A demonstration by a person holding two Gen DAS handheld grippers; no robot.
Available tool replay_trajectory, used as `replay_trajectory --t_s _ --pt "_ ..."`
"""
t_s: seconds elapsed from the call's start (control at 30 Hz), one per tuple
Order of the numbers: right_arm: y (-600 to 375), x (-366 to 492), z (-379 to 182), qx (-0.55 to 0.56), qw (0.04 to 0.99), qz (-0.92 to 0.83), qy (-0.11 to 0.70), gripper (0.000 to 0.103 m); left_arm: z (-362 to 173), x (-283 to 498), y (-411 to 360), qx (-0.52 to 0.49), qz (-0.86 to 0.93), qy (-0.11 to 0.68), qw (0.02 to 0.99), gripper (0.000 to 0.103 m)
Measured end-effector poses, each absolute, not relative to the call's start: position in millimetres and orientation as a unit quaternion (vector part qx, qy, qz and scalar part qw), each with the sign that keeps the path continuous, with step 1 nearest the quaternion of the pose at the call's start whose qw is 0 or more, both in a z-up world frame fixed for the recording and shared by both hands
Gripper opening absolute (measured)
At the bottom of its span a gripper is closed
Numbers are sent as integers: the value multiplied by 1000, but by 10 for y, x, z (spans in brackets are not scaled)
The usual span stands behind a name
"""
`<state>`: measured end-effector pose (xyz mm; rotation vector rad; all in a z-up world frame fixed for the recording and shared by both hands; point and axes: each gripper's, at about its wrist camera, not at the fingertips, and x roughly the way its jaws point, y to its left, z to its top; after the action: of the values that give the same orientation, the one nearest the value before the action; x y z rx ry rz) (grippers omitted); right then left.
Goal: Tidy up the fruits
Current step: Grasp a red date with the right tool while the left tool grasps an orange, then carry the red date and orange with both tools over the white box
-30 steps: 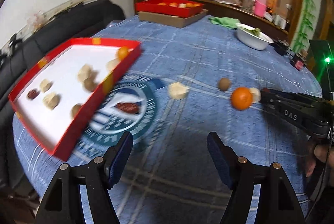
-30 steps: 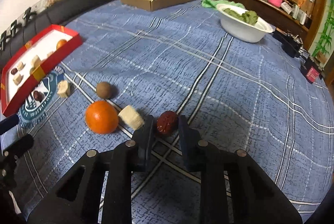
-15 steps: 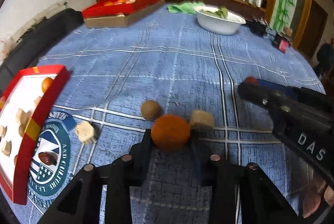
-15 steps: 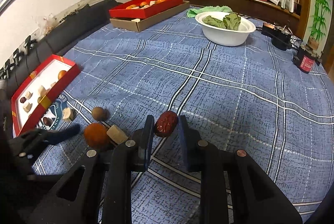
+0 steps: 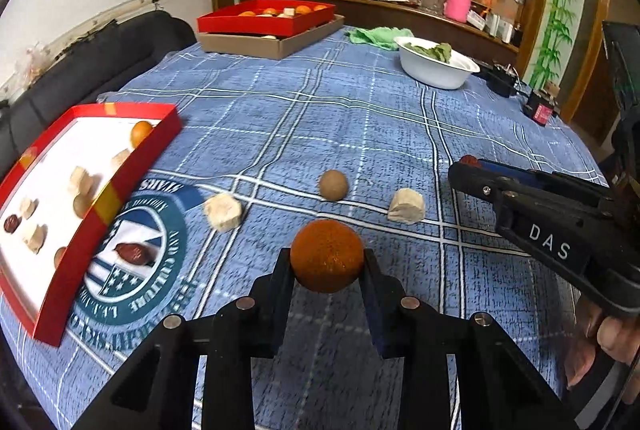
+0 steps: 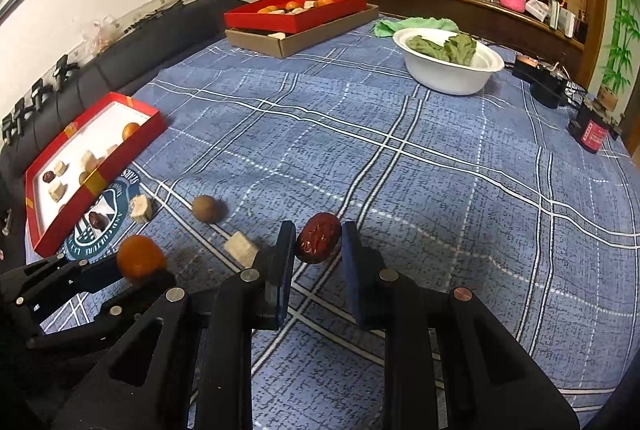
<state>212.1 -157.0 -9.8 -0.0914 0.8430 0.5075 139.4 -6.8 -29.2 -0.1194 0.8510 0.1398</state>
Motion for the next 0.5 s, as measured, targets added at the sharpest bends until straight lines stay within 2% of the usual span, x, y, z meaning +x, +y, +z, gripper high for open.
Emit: replay_trajectory --t_s 0.5 --pt "-1522 2028 -35 -51 882 253 394 22 -286 1263 5 -56 112 410 903 32"
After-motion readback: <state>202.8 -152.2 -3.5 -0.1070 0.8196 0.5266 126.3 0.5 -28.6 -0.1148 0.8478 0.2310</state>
